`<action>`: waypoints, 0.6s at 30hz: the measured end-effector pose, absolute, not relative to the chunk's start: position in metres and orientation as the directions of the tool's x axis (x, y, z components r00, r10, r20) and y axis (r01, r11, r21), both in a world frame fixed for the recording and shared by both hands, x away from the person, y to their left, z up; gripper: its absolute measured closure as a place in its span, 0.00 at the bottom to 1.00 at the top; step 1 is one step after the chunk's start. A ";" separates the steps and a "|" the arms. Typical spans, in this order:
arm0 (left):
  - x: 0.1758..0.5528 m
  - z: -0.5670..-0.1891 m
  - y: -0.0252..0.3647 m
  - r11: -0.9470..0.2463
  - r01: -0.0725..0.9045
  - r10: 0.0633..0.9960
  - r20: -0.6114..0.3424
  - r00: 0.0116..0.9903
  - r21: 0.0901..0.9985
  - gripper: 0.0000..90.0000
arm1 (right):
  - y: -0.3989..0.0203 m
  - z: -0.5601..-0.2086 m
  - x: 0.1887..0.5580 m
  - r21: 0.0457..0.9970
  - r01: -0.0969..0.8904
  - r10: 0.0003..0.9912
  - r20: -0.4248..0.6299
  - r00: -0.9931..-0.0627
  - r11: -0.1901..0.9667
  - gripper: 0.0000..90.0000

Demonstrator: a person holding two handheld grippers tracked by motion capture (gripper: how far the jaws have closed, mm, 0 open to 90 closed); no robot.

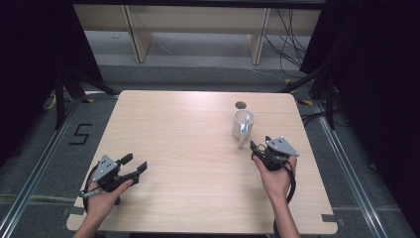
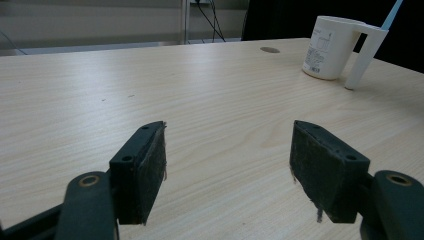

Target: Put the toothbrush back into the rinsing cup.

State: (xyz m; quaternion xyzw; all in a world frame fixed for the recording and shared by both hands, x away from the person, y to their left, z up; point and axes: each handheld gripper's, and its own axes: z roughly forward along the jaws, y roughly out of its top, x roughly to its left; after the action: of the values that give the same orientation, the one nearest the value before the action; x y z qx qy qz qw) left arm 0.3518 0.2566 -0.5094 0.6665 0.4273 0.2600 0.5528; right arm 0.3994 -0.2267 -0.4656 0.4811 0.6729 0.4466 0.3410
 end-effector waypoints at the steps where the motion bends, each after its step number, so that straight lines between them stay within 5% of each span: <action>1: 0.352 -0.510 0.257 -0.024 0.282 0.857 -0.126 0.500 0.959 0.34 | -0.228 -0.466 0.397 0.927 0.348 0.955 -0.034 -0.295 0.140 0.45; 18: 0.352 -0.510 0.255 -0.026 0.283 0.857 -0.125 0.501 0.959 0.34 | -0.259 -0.486 0.371 0.909 0.400 0.966 -0.013 -0.257 0.118 0.45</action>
State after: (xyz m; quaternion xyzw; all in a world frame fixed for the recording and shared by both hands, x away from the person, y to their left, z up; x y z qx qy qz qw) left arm 0.3519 0.2545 -0.5102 0.6674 0.4270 0.2596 0.5521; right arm 0.3712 -0.2586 -0.4860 0.5103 0.6694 0.4247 0.3334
